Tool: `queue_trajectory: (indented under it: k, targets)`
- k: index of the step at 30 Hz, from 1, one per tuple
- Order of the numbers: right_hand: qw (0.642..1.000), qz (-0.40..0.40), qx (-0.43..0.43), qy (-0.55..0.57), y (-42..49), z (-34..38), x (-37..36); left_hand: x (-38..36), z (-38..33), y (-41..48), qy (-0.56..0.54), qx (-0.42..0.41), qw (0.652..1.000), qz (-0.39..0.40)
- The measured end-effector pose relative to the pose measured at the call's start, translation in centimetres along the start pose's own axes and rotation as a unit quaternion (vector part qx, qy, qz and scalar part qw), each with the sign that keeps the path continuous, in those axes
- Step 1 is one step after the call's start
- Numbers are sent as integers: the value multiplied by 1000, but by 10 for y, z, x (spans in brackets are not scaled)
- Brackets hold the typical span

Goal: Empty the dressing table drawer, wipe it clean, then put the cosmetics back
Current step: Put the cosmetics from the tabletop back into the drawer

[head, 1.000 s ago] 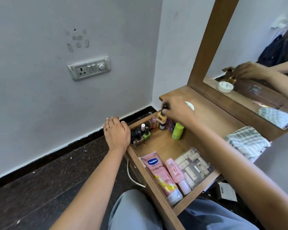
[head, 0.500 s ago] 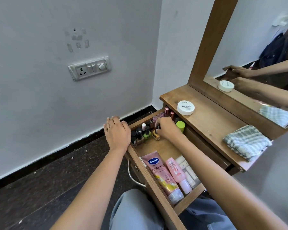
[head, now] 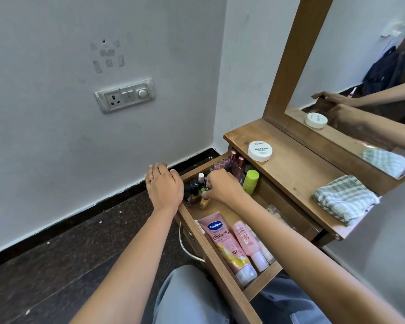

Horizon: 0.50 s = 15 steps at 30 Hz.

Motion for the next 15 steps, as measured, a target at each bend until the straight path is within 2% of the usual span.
queue_trajectory:
  k: [8,15]
  targets:
    - [993,-50,60,-88,0,29,-2,1,0,1,-5,0,1000,-6]
    - [995,-45,70,-59,-1,34,-4,1,-1,1,-3,1,1000,-2]
Point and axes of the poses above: each hand's wrist, its own y-axis towards the middle knuckle, its own x-axis out of the back of the hand, z = x × y, the point moved 9 cm from there along y, towards the middle knuckle, and after that the axes turned 4 degrees about x, right-handed, at the moved point
